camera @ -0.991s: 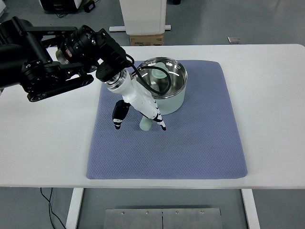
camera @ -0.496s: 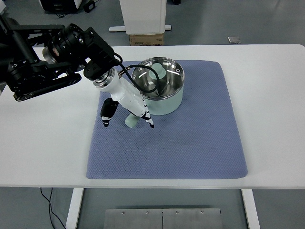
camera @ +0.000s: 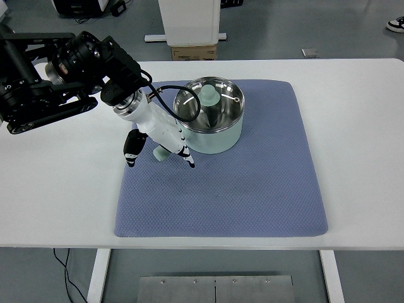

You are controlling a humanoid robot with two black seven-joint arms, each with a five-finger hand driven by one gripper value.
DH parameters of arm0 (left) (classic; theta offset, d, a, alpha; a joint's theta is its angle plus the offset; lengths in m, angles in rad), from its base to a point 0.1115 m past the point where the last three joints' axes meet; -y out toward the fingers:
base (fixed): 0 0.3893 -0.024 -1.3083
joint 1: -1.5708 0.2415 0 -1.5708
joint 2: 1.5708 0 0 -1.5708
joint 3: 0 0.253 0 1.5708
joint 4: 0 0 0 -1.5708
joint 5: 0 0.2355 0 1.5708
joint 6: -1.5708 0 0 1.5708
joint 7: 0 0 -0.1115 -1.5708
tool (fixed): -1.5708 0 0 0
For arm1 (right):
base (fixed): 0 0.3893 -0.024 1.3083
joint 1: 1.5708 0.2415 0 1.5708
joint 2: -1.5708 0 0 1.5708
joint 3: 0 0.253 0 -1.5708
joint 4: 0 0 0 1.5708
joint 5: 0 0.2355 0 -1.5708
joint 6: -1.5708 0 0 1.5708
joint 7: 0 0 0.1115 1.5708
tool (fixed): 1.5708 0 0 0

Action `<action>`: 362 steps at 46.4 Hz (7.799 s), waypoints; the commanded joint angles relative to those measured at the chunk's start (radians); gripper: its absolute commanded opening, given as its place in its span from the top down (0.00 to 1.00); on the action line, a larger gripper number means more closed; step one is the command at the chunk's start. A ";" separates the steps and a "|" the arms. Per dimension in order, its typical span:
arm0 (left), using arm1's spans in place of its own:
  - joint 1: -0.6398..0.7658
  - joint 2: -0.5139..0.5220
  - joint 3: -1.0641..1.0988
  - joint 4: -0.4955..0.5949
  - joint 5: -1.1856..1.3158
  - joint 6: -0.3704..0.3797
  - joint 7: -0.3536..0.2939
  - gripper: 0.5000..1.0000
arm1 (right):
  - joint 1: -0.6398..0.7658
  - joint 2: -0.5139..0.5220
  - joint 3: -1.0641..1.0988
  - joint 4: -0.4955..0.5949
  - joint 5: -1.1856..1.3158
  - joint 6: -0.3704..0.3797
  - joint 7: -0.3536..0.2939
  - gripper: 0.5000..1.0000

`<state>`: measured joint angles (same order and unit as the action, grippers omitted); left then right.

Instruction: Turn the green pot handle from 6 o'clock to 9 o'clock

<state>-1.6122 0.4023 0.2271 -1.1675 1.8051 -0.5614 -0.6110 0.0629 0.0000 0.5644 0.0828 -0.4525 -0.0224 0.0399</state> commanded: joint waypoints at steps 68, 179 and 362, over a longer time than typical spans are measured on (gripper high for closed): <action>-0.009 0.098 0.080 -0.001 0.026 0.051 0.000 0.00 | 0.000 0.000 0.000 0.000 0.000 -0.001 0.000 0.00; 0.023 0.099 0.146 0.189 0.045 0.187 0.000 0.00 | 0.000 0.000 -0.001 0.000 0.000 -0.001 0.000 0.00; 0.374 0.020 -0.074 0.408 -1.968 0.431 0.000 0.00 | 0.000 0.000 0.000 0.000 0.000 0.001 0.000 0.00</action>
<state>-1.2545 0.4263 0.1668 -0.7737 -0.1522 -0.1345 -0.6108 0.0629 0.0000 0.5645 0.0828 -0.4525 -0.0221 0.0400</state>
